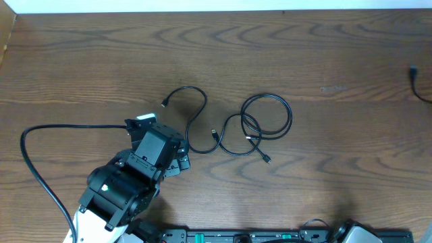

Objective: Untangle cables

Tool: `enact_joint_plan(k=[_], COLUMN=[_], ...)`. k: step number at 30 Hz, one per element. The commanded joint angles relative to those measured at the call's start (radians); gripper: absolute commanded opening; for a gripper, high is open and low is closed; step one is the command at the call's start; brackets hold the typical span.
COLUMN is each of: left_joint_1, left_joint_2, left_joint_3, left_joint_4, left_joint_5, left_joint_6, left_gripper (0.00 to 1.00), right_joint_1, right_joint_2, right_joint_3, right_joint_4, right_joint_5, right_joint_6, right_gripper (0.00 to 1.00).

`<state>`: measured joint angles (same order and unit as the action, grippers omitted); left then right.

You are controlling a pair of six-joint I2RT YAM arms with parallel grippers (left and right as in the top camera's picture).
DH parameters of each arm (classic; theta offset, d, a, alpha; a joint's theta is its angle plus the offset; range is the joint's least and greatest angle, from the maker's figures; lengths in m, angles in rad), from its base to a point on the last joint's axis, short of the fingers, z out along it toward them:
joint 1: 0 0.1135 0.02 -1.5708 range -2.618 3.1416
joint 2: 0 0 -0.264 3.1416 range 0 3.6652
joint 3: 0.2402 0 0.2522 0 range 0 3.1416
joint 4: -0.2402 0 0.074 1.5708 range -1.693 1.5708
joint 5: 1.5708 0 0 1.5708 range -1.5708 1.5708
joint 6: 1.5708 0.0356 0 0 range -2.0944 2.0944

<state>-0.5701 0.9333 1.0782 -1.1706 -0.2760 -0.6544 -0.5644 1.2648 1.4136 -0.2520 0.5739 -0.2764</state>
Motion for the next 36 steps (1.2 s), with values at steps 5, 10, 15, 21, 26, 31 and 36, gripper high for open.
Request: enact_joint_plan(k=[5, 10, 15, 21, 26, 31, 36], left_joint_1=[0.006, 0.006, 0.006, 0.006, 0.006, 0.006, 0.006], left_joint_2=[0.000, 0.000, 0.000, 0.000, 0.000, 0.000, 0.000], left_joint_3=[0.026, 0.026, 0.026, 0.026, 0.026, 0.026, 0.026], left_joint_4=[-0.003, -0.003, -0.003, -0.003, -0.003, -0.003, -0.003], left_joint_5=[-0.025, -0.025, -0.025, -0.025, -0.025, -0.025, -0.025], left_joint_6=[-0.002, -0.002, -0.002, -0.002, -0.002, -0.002, -0.002], left_gripper=[0.97, 0.97, 0.97, 0.97, 0.97, 0.97, 0.97], right_joint_1=[-0.198, -0.293, -0.346, -0.391, -0.405, -0.405, -0.405], right_joint_2=[0.010, 0.051, 0.115, 0.217, 0.315, 0.412, 0.498], right_joint_3=[0.014, 0.013, 0.013, 0.013, 0.013, 0.013, 0.012], right_joint_4=[-0.132, -0.210, -0.285, -0.344, -0.386, -0.427, -0.466], right_joint_5=[-0.303, -0.427, -0.439, -0.542, -0.591, -0.592, -0.642], right_joint_6=[0.336, 0.450, 0.494, 0.583, 0.629, 0.629, 0.628], right_gripper=[0.01, 0.01, 0.01, 0.01, 0.01, 0.25, 0.99])
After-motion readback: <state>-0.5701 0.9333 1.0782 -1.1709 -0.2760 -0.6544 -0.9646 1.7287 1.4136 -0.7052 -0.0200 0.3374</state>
